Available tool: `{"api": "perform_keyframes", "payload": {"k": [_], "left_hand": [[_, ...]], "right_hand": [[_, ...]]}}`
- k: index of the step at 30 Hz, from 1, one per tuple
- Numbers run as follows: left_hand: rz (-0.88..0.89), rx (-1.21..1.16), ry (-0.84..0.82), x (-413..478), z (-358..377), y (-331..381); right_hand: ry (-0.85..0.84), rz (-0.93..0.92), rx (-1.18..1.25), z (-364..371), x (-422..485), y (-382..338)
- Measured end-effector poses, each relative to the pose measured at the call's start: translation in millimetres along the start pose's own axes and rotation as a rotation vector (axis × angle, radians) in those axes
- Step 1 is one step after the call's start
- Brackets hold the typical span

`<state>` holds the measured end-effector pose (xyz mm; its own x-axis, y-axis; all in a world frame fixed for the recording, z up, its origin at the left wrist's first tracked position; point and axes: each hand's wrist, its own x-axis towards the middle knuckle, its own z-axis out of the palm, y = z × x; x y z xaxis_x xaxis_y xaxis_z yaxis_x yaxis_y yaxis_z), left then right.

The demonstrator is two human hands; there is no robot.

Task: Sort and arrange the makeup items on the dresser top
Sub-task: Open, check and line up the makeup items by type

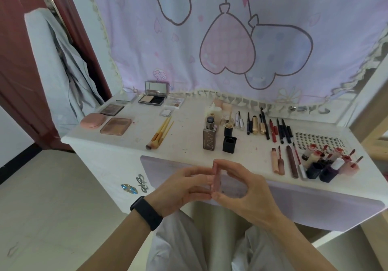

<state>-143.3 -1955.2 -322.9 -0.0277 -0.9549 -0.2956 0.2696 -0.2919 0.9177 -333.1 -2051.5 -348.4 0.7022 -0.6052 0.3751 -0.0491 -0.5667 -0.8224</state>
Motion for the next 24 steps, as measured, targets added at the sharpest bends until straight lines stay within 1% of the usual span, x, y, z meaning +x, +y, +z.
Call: {"api": "perform_keyframes", "payload": {"k": [1,3,5,6,7,12,16,20,24], "left_hand": [[0.020,0.012,0.024,0.6,0.2,-1.2],[0.099,0.099,0.125,1.0,2.7,-3.2],[0.200,0.305,0.228,0.9,3.0,-5.8],[0.242,0.386,0.236,0.7,2.9,-7.5],[0.273,0.430,0.227,0.5,2.8,-9.3],[0.327,0.469,0.212,-2.0,2.6,-13.1],[0.369,0.491,0.242,-2.4,1.0,-14.6],[0.420,0.490,0.276,-2.0,2.5,-14.4],[0.472,0.608,0.335,-1.7,2.6,-18.1]], "right_hand": [[-0.030,0.030,0.028,0.1,-0.3,1.6],[-0.067,0.156,0.185,0.6,-0.5,2.0],[-0.053,0.281,0.327,2.3,1.4,1.0],[-0.041,0.316,0.342,3.3,2.4,1.0],[-0.034,0.324,0.333,4.3,3.1,1.1],[-0.001,0.276,0.346,5.9,3.4,-2.6],[0.007,0.248,0.357,5.3,4.2,-4.2],[0.055,0.231,0.355,7.6,4.0,-3.6],[0.007,0.237,0.376,12.3,2.1,1.1]]}}
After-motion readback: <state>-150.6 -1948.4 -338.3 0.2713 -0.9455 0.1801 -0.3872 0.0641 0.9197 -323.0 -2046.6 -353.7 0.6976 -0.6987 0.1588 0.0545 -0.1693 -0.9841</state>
